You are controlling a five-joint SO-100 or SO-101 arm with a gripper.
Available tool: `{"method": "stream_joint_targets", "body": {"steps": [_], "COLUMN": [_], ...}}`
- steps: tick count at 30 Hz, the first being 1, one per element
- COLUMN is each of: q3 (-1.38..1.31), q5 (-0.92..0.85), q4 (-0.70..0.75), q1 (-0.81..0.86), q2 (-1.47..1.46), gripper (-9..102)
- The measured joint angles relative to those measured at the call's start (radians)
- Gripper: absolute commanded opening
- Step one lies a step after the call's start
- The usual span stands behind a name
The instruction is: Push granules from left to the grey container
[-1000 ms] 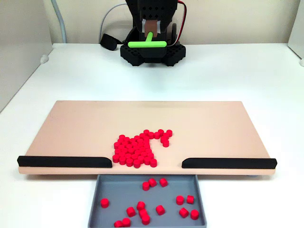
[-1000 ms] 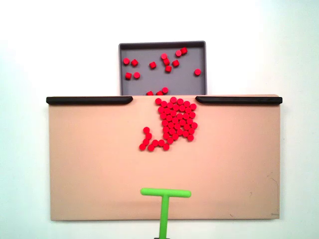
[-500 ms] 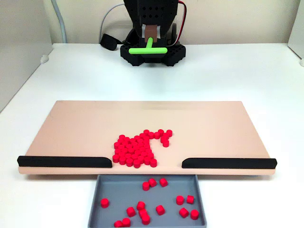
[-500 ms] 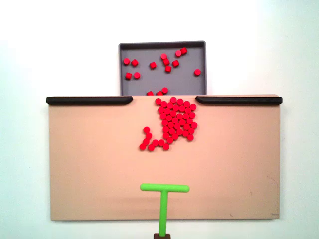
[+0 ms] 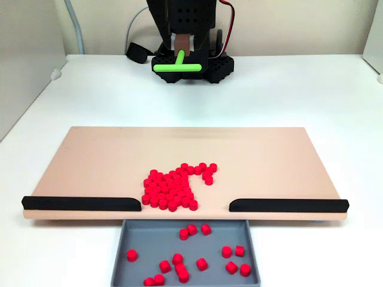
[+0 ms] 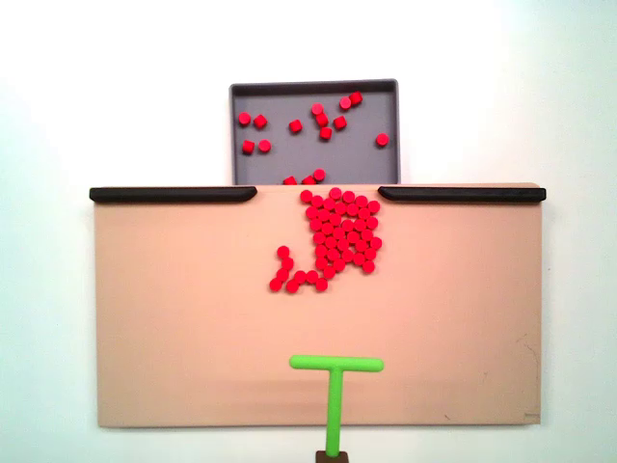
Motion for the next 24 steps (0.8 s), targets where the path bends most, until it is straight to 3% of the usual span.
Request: {"method": "stream_joint_targets", "body": {"steps": [24], "q3": [0.000], "q5": [-0.006], "q4": [0.000], "q1": [-0.020], "q2": [0.000], "gripper": [0]}}
